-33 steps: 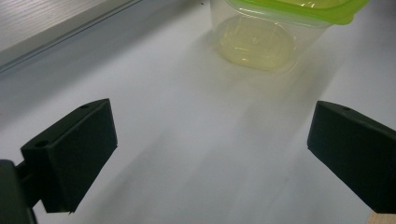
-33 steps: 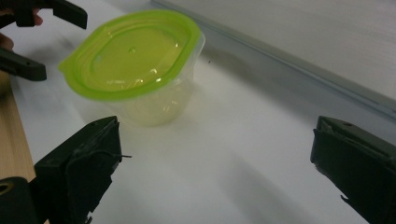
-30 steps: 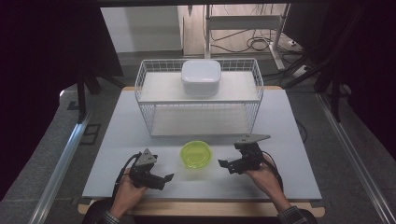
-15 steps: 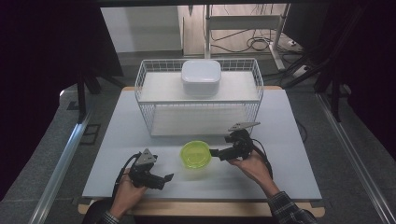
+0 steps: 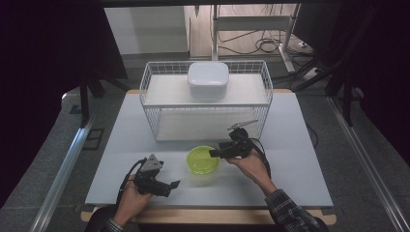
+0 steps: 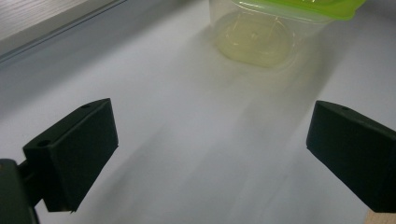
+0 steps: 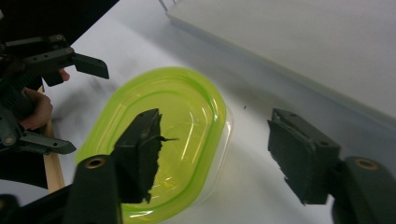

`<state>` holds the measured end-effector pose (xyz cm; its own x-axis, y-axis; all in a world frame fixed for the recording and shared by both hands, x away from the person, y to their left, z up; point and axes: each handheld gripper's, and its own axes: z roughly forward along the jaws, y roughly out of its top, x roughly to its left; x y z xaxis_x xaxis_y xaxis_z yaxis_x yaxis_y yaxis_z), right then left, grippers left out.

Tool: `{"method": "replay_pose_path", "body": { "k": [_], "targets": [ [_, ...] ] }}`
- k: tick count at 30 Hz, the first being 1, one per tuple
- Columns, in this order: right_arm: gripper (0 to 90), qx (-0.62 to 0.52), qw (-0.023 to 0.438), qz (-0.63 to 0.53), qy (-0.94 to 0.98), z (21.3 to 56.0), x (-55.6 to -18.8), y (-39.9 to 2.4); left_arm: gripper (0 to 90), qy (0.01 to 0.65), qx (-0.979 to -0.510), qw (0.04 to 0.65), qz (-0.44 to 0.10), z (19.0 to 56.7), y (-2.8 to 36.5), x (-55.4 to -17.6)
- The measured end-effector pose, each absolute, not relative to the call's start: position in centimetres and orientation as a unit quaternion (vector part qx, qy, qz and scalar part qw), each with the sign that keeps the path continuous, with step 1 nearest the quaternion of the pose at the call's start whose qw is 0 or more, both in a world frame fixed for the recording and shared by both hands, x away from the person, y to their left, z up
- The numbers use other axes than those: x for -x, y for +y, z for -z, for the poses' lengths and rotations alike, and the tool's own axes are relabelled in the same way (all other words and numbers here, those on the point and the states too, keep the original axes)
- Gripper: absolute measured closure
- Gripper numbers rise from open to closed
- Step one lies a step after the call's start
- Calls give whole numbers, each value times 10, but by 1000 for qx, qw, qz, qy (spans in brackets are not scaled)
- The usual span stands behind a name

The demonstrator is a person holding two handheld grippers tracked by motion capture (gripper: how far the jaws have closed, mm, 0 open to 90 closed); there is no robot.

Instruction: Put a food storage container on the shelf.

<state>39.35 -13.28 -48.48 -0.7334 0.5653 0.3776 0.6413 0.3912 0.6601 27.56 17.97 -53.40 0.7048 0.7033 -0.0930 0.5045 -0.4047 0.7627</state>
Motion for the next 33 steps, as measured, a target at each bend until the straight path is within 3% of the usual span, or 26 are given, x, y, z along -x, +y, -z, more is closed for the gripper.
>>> {"method": "replay_pose_path", "body": {
  "k": [8, 16, 21, 33],
  "targets": [
    [542, 404, 112, 416, -807, 498, -404, -142, 22, 362, -831, 405, -120, 534, 179, -276],
    [797, 419, 181, 424, -782, 503, -407, -145, 22, 362, -831, 404, -119, 534, 179, -276],
    [812, 415, 197, 428, -778, 500, -404, -144, 23, 362, -831, 404, -119, 534, 179, -276],
    [815, 415, 183, 452, -769, 480, -396, -153, 22, 367, -826, 410, -118, 534, 180, -276]
  ]
}}
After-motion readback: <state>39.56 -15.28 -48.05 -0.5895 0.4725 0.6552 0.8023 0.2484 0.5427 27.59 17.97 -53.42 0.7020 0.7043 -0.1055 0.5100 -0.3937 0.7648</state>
